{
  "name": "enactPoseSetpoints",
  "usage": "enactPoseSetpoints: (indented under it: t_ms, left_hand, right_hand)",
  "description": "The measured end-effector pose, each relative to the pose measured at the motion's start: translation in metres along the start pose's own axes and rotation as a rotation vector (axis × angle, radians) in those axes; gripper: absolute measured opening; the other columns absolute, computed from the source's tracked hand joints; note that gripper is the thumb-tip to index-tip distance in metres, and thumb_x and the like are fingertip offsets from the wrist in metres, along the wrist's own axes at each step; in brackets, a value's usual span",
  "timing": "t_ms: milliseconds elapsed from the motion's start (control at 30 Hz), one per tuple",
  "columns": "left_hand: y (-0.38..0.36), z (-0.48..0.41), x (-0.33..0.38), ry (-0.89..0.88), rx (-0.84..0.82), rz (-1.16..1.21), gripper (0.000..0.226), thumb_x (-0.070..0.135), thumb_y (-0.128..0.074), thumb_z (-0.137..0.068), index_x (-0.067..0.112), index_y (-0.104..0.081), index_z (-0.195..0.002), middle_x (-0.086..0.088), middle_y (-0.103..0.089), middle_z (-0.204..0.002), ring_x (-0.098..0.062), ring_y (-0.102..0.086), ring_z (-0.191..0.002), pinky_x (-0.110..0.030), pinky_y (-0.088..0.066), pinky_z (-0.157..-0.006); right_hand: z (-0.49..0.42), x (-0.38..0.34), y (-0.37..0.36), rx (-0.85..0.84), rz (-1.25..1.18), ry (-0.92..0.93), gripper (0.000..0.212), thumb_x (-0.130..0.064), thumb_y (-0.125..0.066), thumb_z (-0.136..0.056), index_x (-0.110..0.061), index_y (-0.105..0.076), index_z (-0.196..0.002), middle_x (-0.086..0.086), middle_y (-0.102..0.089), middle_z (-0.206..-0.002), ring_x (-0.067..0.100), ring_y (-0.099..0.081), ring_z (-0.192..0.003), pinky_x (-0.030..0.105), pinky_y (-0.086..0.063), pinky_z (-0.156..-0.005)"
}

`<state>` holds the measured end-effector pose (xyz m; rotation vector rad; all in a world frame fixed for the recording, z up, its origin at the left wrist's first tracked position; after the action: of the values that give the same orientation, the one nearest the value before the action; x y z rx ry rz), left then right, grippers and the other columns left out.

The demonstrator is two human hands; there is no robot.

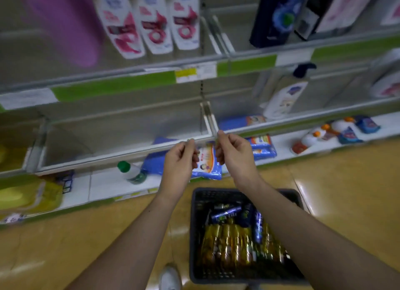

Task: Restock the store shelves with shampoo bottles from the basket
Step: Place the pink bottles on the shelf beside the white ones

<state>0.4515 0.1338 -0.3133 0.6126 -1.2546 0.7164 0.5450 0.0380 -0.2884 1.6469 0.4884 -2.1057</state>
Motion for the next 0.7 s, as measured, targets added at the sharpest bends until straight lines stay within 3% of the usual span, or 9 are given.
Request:
enactPoseSetpoints:
  t_ms: [200,300,367,600,700]
  left_hand:
    - [-0.059,0.015,-0.087,0.147,-0.133,-0.104,0.036,0.027,-0.052,-0.103,0.013,-0.059,-0.071,0.005,-0.055,-0.058,-0.007,-0.050,-0.057,-0.026,-0.043,-0.060]
    - [-0.086,0.020,-0.138,0.224,-0.207,-0.190,0.036,0.033,-0.053,-0.102,0.015,-0.062,-0.073,0.003,-0.058,-0.062,-0.008,-0.054,-0.059,-0.028,-0.045,-0.064]
    - [-0.101,0.024,-0.168,0.256,-0.252,-0.235,0.034,0.033,-0.053,-0.102,0.014,-0.064,-0.077,0.002,-0.061,-0.066,-0.007,-0.056,-0.061,-0.025,-0.047,-0.063]
    - [-0.141,0.032,-0.275,0.315,-0.405,-0.396,0.028,0.032,-0.051,-0.103,0.015,-0.067,-0.086,0.001,-0.065,-0.075,-0.005,-0.061,-0.068,-0.030,-0.052,-0.073]
    - [-0.153,0.032,-0.318,0.339,-0.442,-0.439,0.025,0.032,-0.051,-0.103,0.019,-0.066,-0.089,0.003,-0.068,-0.082,-0.002,-0.062,-0.072,-0.027,-0.053,-0.074]
  right_hand:
    - [0.008,0.078,0.082,0.098,0.047,-0.099,0.040,-0.022,-0.050,-0.105,-0.001,-0.054,-0.071,0.004,-0.049,-0.057,0.010,-0.044,-0.051,0.024,-0.038,-0.052]
    - [0.013,0.123,0.119,0.142,0.036,-0.146,0.043,-0.023,-0.050,-0.105,0.011,-0.055,-0.078,0.012,-0.047,-0.064,0.019,-0.042,-0.059,0.030,-0.037,-0.056]
    - [0.017,0.155,0.140,0.183,0.040,-0.188,0.043,-0.024,-0.051,-0.104,0.014,-0.055,-0.084,0.012,-0.051,-0.068,0.018,-0.046,-0.061,0.027,-0.040,-0.058]
    - [0.023,0.272,0.183,0.296,0.070,-0.344,0.032,-0.024,-0.051,-0.104,-0.001,-0.059,-0.082,0.012,-0.053,-0.073,0.016,-0.048,-0.066,0.020,-0.042,-0.058]
    - [0.023,0.323,0.192,0.304,0.099,-0.416,0.032,-0.026,-0.052,-0.103,-0.001,-0.059,-0.084,0.011,-0.056,-0.077,0.015,-0.052,-0.070,0.023,-0.047,-0.066]
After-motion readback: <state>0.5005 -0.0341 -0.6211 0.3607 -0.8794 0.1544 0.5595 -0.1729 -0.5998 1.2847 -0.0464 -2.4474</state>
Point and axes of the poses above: each hand's wrist, its own z-axis away from the middle knuckle, its own y-axis out of the back of the hand, x = y × z, the point moved 1 cm from there along -z, towards the middle knuckle
